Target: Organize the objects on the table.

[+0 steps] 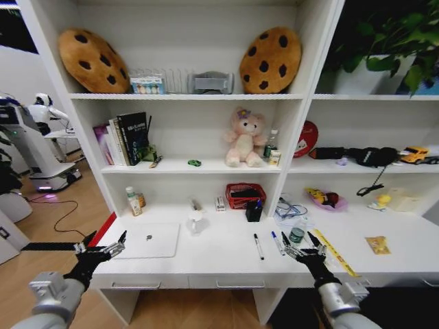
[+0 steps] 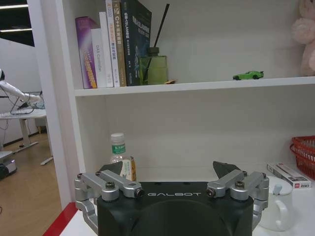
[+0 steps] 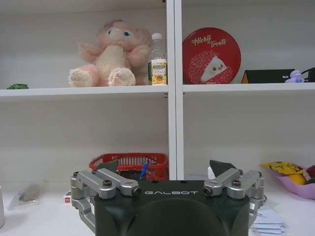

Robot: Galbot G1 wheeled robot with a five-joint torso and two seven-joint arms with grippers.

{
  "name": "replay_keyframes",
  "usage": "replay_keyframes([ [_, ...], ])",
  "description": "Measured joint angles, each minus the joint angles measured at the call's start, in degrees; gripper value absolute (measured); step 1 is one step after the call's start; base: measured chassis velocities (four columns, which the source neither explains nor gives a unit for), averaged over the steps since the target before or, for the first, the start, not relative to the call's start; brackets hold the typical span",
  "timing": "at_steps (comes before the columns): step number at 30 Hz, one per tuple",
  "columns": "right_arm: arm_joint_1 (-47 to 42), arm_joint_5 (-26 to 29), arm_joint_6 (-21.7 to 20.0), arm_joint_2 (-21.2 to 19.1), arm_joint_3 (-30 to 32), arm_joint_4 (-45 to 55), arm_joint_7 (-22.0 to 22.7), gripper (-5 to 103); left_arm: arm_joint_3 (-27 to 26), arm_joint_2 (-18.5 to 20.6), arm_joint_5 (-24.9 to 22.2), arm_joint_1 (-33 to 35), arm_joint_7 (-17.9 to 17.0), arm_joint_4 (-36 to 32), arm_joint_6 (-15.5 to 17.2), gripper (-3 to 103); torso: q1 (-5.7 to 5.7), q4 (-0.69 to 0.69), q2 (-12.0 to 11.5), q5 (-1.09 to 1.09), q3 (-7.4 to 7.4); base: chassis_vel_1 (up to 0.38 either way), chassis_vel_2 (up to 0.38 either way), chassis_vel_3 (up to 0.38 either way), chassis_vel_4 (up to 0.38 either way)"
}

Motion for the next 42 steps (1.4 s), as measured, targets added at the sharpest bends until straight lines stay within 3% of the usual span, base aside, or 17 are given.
replay_keyframes([
  [2, 0.9, 0.8, 0.3, -0.3, -0.9, -0.5, -2.0, 100, 0.0, 0.0, 0.0, 0.0, 0.0, 0.0, 0.0, 100, 0.01, 0.02, 0.0, 0.11, 0.01, -0.088, -0.115, 0.082, 0.101],
  [8, 3.3, 3.9, -2.3, -1.8, -5.6, -0.6, -0.9, 100, 0.0, 0.0, 0.0, 0.0, 0.0, 0.0, 0.0, 100, 0.00, 0.01, 0.0, 0.05, 0.00, 0.014, 0.002, -0.018, -0.026],
  [10, 6.2, 5.9, -7.4, -2.9, -8.4, -0.6, 3.4, 100, 0.0, 0.0, 0.0, 0.0, 0.0, 0.0, 0.0, 100, 0.00, 0.01, 0.0, 0.02, 0.01, 0.056, 0.053, -0.031, -0.046],
  [11, 6.2, 5.9, -7.4, -2.9, -8.4, -0.6, 3.4, 100, 0.0, 0.0, 0.0, 0.0, 0.0, 0.0, 0.0, 100, 0.00, 0.01, 0.0, 0.02, 0.01, 0.056, 0.053, -0.023, -0.045],
  [13, 10.2, 9.3, -13.0, -3.9, -10.5, -1.4, 7.8, 100, 0.0, 0.0, 0.0, 0.0, 0.0, 0.0, 0.0, 100, 0.00, 0.03, 0.0, 0.05, 0.00, 0.018, 0.031, 0.000, -0.009],
  [14, 10.2, 9.3, -13.0, -3.9, -10.5, -1.4, 7.8, 100, 0.0, 0.0, 0.0, 0.0, 0.0, 0.0, 0.0, 100, 0.00, 0.03, 0.0, 0.05, 0.00, 0.000, 0.000, 0.000, 0.000],
  [17, 16.4, 14.5, -18.7, -6.2, -12.6, -4.1, 11.6, 100, 0.0, 0.0, 0.0, 0.0, 0.0, 0.0, 0.0, 100, 0.00, 0.01, 0.0, 0.07, 0.01, 0.000, 0.000, 0.000, 0.000],
  [22, 22.2, 19.4, -23.1, -7.5, -15.7, -7.2, 14.7, 100, 0.0, 0.0, 0.0, 0.0, 0.0, 0.0, 0.0, 100, 0.01, -0.01, 0.0, 0.07, 0.01, 0.000, 0.000, 0.000, 0.000],
  [24, 26.9, 21.5, -25.2, -8.0, -19.7, -10.0, 16.5, 100, 0.0, 0.0, 0.0, 0.0, 0.0, 0.0, 0.0, 100, 0.00, 0.00, 0.0, 0.05, 0.01, 0.000, 0.000, 0.000, 0.000],
  [30, 34.8, 22.9, -27.1, -7.2, -26.9, -15.1, 17.8, 100, 0.0, 0.0, 0.0, 0.0, 0.0, 0.0, 0.0, 100, 0.01, 0.03, 0.0, 0.04, 0.01, 0.000, 0.000, 0.000, 0.000],
  [42, 41.3, 22.1, -27.5, -4.7, -33.3, -21.9, 17.7, 99, 0.0, 0.0, 0.0, 0.0, 0.0, 0.0, 0.0, 100, 0.00, 0.00, 0.0, 0.05, 0.01, 0.000, 0.000, 0.000, 0.000],
])
